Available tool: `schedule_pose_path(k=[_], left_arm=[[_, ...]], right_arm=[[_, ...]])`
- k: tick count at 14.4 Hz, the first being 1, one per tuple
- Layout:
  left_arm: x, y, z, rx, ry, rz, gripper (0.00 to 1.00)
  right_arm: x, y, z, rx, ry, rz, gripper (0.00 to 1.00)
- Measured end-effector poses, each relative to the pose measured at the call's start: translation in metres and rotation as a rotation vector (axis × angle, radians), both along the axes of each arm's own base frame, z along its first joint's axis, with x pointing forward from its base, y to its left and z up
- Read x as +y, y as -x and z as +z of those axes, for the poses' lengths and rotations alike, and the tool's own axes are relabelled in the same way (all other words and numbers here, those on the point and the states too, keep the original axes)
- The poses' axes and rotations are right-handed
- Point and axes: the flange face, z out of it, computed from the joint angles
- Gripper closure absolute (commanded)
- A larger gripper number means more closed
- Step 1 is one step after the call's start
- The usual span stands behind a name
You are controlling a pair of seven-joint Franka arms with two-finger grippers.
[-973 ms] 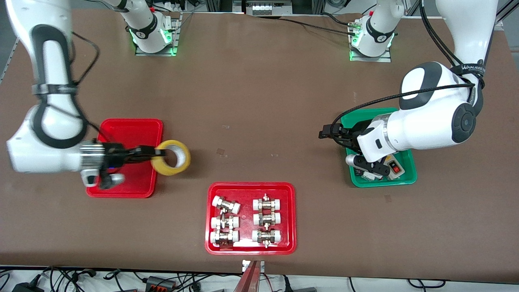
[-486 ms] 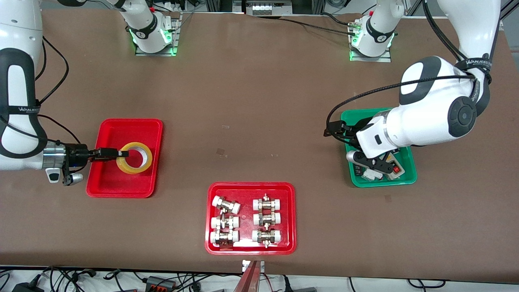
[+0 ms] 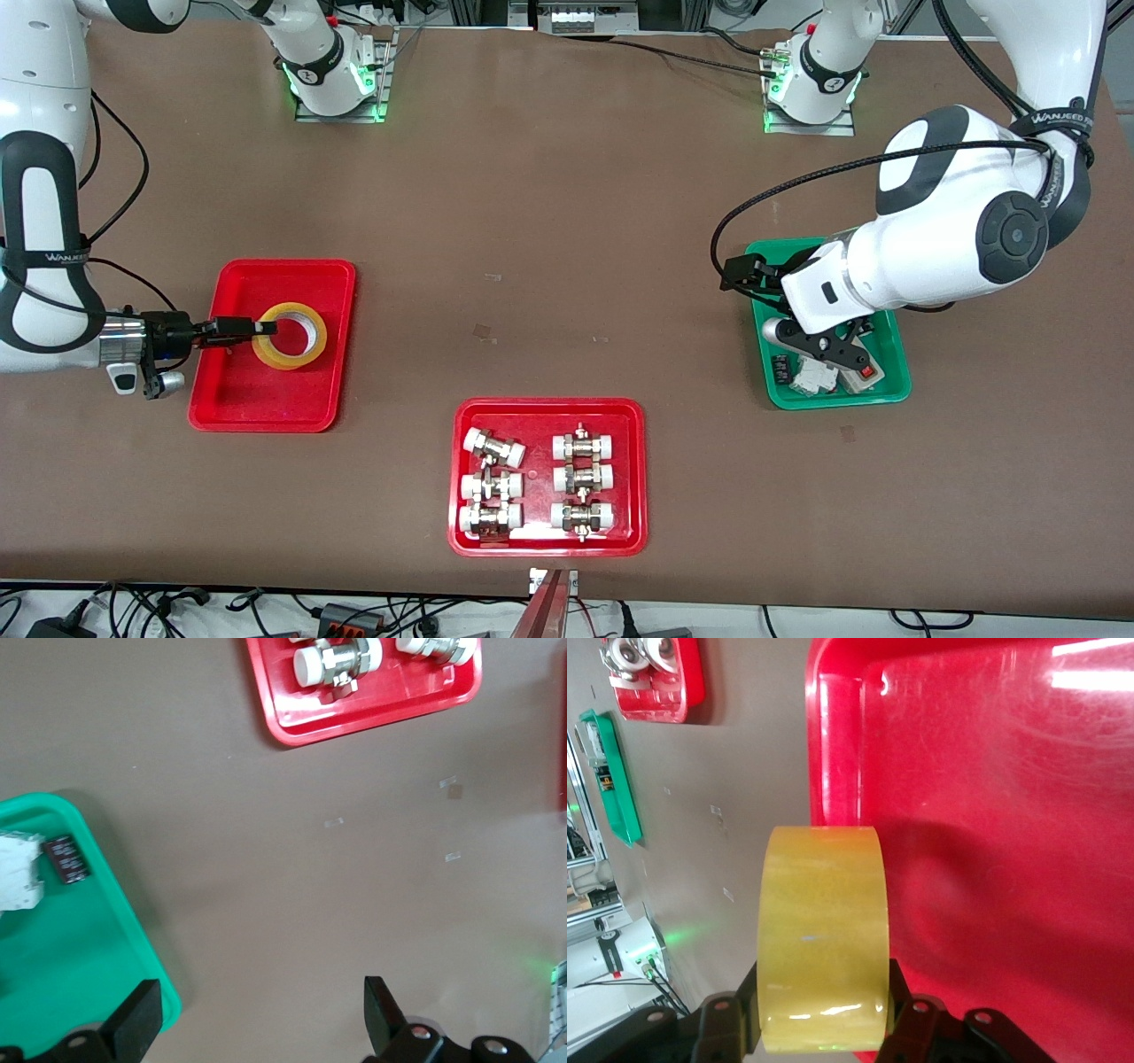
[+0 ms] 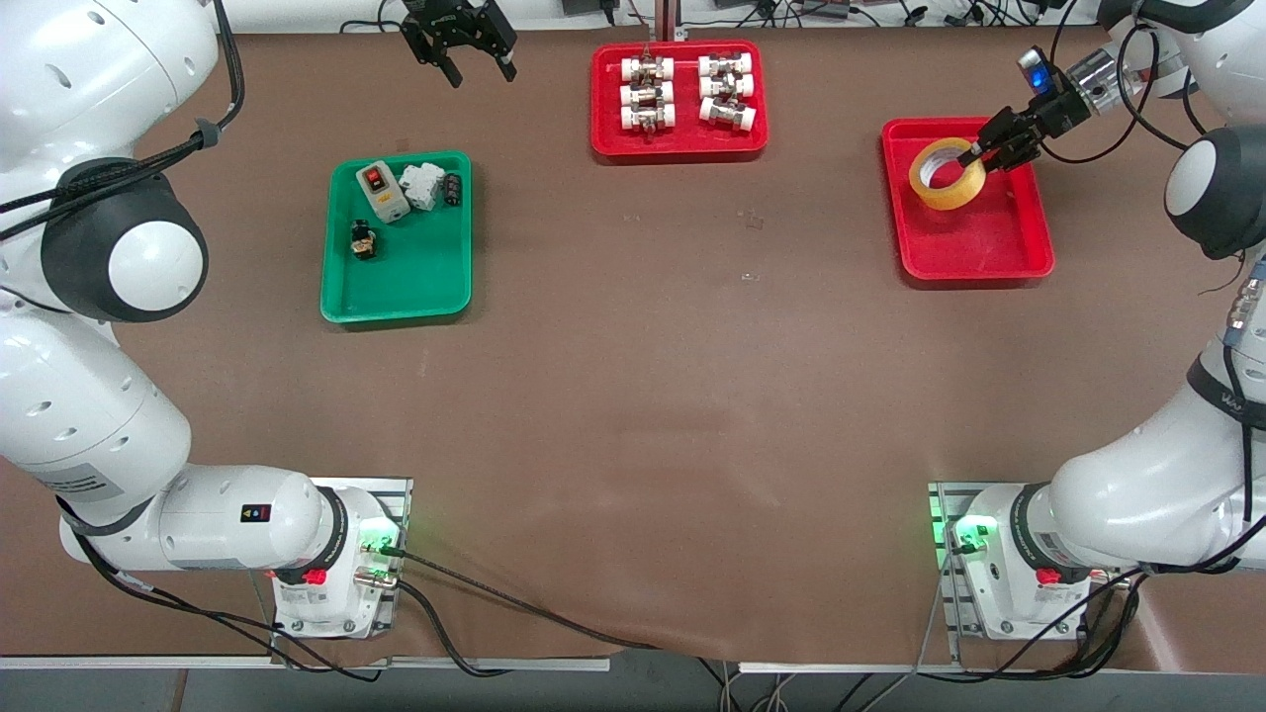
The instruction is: Left arm passes tape to right arm into tray
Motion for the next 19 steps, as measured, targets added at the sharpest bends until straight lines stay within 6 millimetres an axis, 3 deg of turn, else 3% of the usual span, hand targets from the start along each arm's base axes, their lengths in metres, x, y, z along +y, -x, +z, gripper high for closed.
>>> schedule_pose_path(k=[3, 6, 10, 11, 12, 13, 17, 19], left_arm=[[0.017, 0.006, 0.019, -0.013, -0.027, -0.025, 0.0], [0.058, 0.01, 0.033, -0.03, -0.062, -0.076, 0.0], [0.101, 0.016, 0.035, 0.0, -0.119, -0.116, 0.0], [0.111, 0.017, 0.035, 0.005, -0.144, -0.107, 0.0], [0.124, 0.016, 0.037, 0.004, -0.161, -0.089, 0.0], [0.139, 0.015, 0.039, 0.002, -0.173, -0.064, 0.0], [0.193, 0.018, 0.06, -0.02, -0.203, 0.032, 0.0], [0.208, 0.024, 0.077, -0.044, -0.206, 0.06, 0.0]], right_arm=[[-0.001, 0.0, -0.011, 0.0, -0.005, 0.011, 0.58], [-0.001, -0.003, -0.015, -0.006, -0.002, 0.016, 0.5], [-0.002, -0.009, -0.013, -0.025, 0.003, 0.021, 0.52], [-0.003, -0.01, -0.013, -0.03, 0.006, 0.021, 0.46], [-0.003, -0.01, -0.013, -0.036, 0.007, 0.022, 0.08], [-0.003, -0.01, -0.014, -0.04, 0.008, 0.024, 0.0], [-0.003, -0.011, -0.016, -0.048, 0.009, 0.028, 0.0], [0.0, -0.012, -0.015, -0.054, 0.007, 0.033, 0.0]])
